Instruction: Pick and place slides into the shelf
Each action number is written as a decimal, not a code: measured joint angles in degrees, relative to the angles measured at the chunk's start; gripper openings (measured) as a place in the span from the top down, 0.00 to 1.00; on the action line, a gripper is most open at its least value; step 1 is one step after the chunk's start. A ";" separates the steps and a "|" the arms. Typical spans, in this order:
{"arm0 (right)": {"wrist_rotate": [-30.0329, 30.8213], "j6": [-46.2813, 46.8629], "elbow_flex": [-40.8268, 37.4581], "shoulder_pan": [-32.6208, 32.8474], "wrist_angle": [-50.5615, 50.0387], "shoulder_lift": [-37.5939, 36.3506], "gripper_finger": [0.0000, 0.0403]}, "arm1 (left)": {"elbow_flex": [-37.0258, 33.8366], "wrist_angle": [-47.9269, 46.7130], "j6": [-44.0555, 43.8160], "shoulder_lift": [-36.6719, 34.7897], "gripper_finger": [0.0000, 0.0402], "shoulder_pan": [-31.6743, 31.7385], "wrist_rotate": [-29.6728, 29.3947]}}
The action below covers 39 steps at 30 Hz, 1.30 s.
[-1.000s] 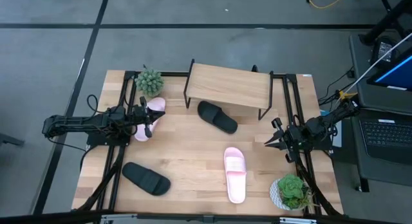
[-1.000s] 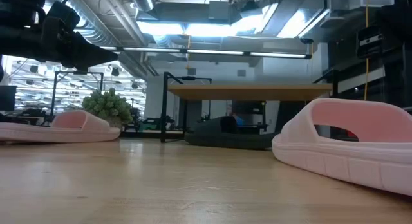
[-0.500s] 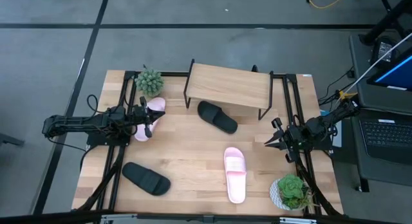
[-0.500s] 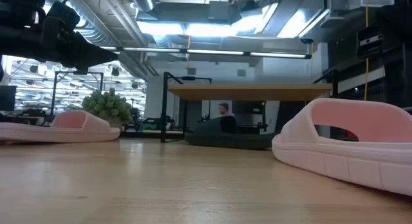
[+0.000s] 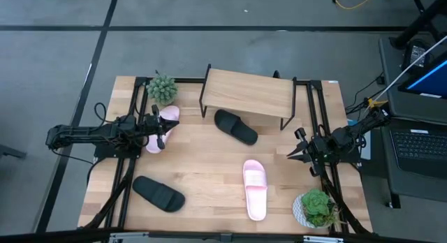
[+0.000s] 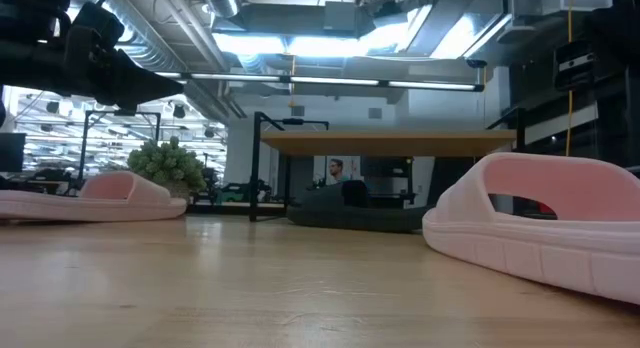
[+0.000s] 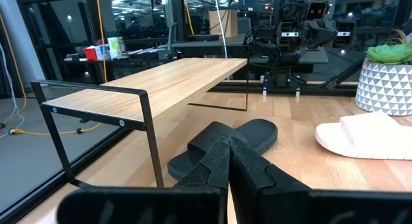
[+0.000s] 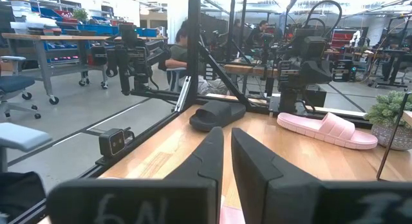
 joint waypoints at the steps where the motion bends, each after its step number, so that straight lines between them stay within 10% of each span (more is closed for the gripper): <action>1: -0.02 0.00 0.00 0.00 0.00 -0.02 0.91 | -0.01 0.02 0.00 -0.01 1.00 0.00 0.00; 39: 0.00 -4.52 0.00 0.00 0.28 -0.02 0.91 | -0.01 0.02 0.00 0.00 1.00 0.00 -0.01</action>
